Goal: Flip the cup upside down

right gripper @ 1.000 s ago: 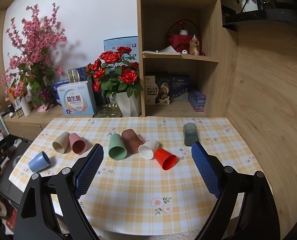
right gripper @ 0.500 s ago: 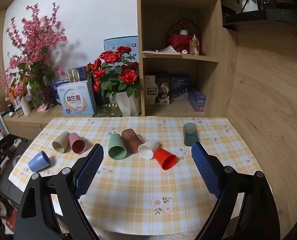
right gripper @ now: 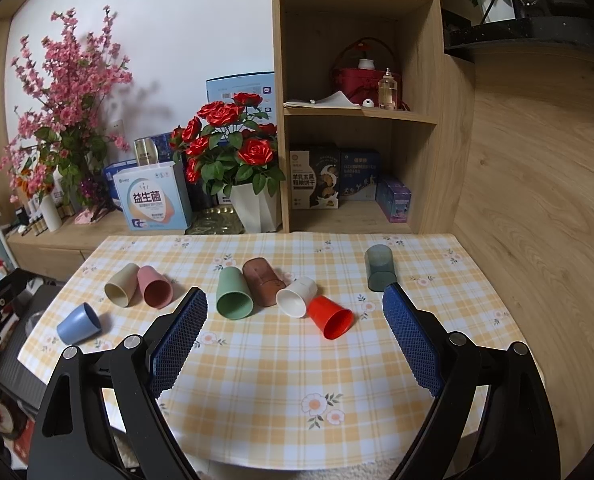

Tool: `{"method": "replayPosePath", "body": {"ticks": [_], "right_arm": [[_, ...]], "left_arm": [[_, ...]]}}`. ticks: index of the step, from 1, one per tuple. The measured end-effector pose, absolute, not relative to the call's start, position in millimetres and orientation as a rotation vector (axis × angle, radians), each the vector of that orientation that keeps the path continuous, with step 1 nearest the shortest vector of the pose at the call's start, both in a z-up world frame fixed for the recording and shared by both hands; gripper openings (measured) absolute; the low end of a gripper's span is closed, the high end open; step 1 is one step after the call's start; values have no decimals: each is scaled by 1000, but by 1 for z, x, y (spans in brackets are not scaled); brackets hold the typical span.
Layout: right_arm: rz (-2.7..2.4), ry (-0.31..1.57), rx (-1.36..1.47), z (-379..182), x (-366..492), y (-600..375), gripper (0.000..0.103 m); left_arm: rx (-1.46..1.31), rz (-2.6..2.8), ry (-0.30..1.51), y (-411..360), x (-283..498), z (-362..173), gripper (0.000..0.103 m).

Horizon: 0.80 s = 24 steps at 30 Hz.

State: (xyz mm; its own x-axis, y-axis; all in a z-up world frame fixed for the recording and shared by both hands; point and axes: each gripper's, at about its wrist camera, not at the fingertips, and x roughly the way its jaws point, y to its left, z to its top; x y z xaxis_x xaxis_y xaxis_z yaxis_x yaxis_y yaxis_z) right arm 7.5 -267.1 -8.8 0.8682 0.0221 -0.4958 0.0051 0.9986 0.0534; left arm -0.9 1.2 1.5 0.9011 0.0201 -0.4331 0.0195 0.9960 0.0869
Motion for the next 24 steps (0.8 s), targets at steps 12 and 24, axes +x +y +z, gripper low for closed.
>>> {"method": "replayPosePath", "body": {"ticks": [12, 24], "right_arm": [[9, 520, 54, -9, 8, -267, 86], [44, 532, 72, -11, 11, -271, 87]], "left_arm": [[90, 1, 448, 1, -1, 1, 97], [93, 11, 453, 2, 1, 1, 97]]}}
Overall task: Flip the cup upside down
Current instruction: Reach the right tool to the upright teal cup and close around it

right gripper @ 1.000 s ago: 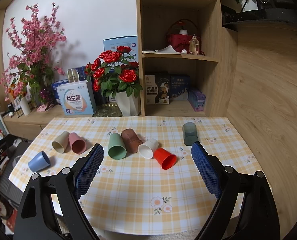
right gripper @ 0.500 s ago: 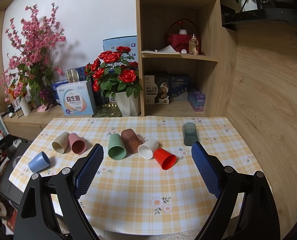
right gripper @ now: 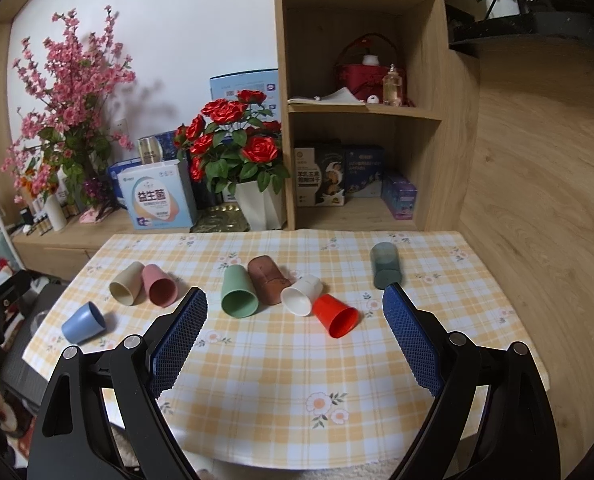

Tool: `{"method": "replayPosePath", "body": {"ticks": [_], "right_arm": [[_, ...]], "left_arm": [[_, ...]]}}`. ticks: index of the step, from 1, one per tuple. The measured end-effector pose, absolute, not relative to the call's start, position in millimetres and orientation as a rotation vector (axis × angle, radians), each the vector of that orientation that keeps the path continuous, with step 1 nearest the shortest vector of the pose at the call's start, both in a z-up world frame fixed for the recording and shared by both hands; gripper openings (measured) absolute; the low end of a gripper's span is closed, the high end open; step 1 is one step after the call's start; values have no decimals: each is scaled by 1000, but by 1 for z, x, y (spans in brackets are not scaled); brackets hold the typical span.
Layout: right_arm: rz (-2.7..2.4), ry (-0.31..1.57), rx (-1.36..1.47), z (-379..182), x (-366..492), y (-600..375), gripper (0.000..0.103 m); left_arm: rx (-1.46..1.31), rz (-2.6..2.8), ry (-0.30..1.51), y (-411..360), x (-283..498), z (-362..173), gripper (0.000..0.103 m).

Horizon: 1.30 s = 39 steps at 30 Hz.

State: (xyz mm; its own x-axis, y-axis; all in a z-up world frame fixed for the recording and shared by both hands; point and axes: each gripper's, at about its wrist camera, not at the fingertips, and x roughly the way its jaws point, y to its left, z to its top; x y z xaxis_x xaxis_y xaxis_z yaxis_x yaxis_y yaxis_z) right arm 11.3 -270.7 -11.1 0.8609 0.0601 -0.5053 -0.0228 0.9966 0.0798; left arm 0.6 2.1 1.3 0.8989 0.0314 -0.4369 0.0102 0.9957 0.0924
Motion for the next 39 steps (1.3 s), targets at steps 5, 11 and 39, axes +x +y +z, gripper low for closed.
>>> {"method": "replayPosePath", "body": {"ticks": [5, 11, 39], "right_arm": [[80, 559, 128, -19, 33, -293, 87], [56, 613, 189, -41, 82, -338, 89], [-2, 986, 63, -199, 331, -439, 89]], "left_arm": [[110, 27, 473, 3, 11, -6, 97], [123, 46, 517, 2, 41, -23, 97], [-44, 21, 794, 20, 198, -143, 97]]}}
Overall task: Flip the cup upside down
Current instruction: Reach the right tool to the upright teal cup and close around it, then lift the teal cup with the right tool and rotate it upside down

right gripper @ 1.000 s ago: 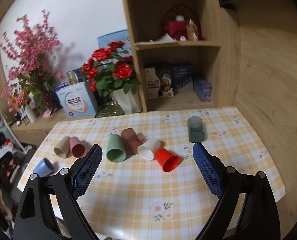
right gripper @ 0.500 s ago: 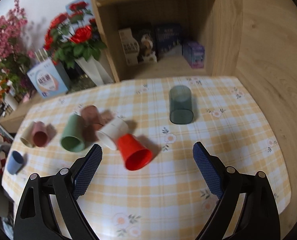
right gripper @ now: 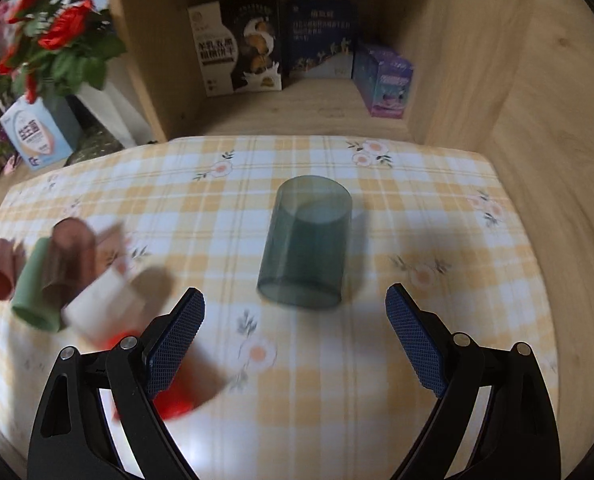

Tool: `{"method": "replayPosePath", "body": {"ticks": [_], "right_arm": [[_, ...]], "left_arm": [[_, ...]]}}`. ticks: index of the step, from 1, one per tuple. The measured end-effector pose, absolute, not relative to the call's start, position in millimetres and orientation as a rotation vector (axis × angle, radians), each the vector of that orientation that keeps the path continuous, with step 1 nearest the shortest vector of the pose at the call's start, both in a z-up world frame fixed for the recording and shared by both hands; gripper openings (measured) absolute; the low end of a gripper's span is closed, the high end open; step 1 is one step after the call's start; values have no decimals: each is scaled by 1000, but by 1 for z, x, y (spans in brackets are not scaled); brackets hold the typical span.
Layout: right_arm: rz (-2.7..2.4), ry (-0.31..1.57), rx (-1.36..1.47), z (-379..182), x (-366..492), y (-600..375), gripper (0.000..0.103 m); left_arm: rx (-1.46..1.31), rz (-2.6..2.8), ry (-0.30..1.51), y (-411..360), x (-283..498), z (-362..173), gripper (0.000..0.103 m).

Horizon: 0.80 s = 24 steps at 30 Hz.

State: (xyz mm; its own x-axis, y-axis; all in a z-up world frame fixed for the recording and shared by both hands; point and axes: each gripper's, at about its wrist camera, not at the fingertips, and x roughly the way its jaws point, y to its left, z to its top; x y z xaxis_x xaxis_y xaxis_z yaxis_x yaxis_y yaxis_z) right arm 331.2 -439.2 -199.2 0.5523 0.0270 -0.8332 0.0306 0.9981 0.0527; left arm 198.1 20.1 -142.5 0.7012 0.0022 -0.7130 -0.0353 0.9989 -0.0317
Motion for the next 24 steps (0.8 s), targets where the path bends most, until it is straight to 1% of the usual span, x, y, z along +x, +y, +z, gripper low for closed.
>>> {"method": "replayPosePath", "body": {"ticks": [2, 6, 11, 13, 18, 24], "right_arm": [[-14, 1011, 60, -212, 355, -439, 89], [-60, 1068, 83, -237, 386, -446, 89], [-107, 1109, 128, -258, 410, -450, 88], [-127, 1139, 134, -264, 413, -453, 65], [-155, 1161, 193, -265, 410, -461, 65], [-157, 1110, 261, -239, 378, -463, 64]], "left_arm": [[-76, 28, 817, 25, 206, -150, 97], [-24, 57, 810, 21, 212, -155, 97], [-38, 37, 810, 20, 214, -160, 97], [-47, 39, 814, 21, 215, -162, 97], [-79, 29, 829, 24, 212, -168, 97], [-97, 10, 862, 24, 207, -170, 97]]}}
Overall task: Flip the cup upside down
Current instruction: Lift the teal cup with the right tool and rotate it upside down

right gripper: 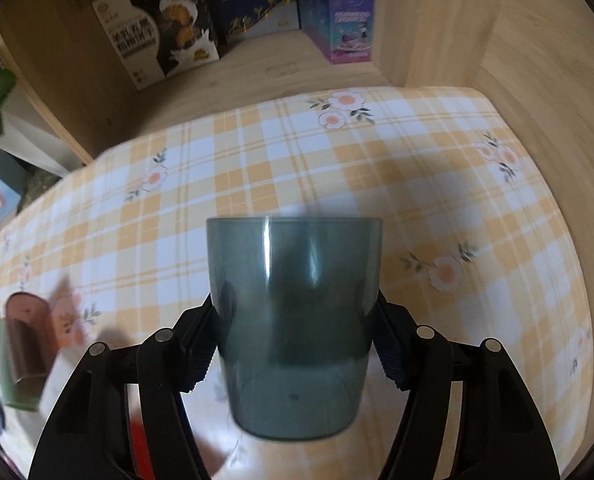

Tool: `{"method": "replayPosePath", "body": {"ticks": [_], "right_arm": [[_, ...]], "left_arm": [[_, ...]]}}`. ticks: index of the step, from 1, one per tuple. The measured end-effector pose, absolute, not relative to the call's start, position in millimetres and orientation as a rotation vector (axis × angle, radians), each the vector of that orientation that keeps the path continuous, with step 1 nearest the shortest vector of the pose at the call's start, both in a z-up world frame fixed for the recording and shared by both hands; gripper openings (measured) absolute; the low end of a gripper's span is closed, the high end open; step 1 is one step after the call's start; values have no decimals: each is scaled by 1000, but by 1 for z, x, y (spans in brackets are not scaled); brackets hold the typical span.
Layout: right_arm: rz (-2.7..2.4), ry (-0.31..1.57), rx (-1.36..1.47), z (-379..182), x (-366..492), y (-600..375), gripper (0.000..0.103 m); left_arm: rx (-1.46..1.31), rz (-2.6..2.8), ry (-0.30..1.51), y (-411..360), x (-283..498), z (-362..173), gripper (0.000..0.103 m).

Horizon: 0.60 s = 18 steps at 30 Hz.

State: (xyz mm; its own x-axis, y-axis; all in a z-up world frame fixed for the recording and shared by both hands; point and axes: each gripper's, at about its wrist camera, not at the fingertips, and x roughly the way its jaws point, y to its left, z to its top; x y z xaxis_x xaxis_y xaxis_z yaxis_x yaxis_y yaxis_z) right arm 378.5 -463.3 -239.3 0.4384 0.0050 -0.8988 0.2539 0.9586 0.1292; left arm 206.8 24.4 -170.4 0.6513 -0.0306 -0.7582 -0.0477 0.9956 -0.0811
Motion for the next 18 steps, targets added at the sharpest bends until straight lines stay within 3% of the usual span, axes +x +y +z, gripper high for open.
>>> {"method": "replayPosePath", "body": {"ticks": [11, 18], "right_arm": [[-64, 1033, 249, -168, 302, -442, 64], [115, 1101, 210, -140, 234, -380, 64]], "left_arm": [[-129, -21, 841, 28, 179, -159, 97], [-142, -2, 819, 42, 157, -155, 97]]}}
